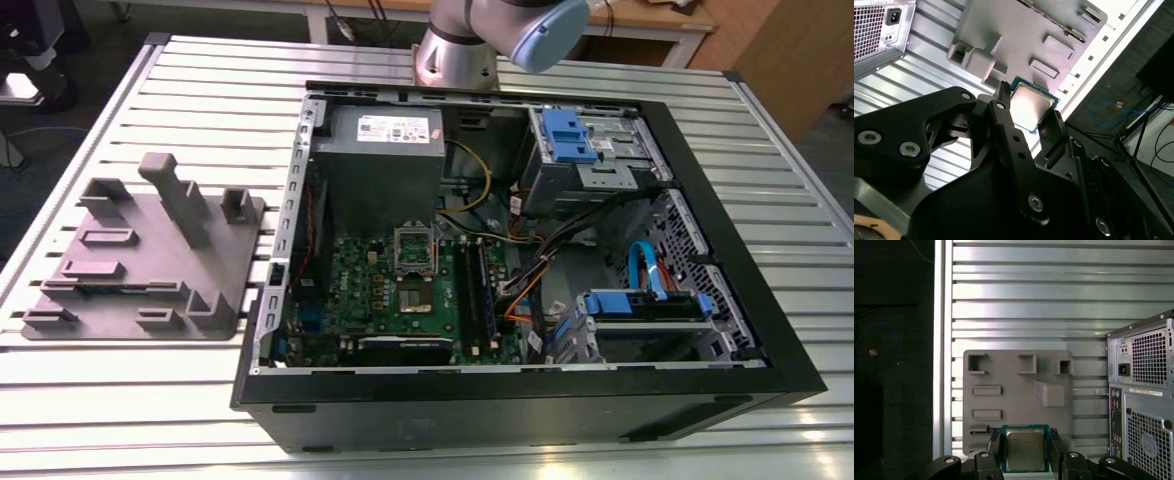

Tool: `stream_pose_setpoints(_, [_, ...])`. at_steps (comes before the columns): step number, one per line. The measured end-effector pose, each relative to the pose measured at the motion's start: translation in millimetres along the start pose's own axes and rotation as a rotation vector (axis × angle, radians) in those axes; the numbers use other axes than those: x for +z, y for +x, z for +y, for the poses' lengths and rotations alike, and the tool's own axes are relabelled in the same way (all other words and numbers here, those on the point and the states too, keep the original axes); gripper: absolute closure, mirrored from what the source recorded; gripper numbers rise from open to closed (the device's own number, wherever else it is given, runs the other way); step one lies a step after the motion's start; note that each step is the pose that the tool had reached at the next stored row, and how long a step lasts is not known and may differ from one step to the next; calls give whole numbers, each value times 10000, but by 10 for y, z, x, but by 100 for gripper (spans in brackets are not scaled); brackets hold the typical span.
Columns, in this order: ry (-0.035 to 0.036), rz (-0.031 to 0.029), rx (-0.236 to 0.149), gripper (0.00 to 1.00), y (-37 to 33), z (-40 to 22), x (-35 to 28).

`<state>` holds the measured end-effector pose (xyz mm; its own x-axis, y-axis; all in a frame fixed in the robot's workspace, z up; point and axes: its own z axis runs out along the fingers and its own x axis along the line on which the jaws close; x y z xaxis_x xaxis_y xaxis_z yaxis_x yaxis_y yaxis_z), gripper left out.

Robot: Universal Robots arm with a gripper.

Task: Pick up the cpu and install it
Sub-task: 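Pick up the cpu and move it towards the insertion slot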

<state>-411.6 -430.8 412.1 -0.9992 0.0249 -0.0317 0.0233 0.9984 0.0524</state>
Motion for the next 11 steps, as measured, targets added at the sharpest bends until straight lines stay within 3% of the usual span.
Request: stream_pose_setpoints(11, [0,0,-1,53,-310,7,10])
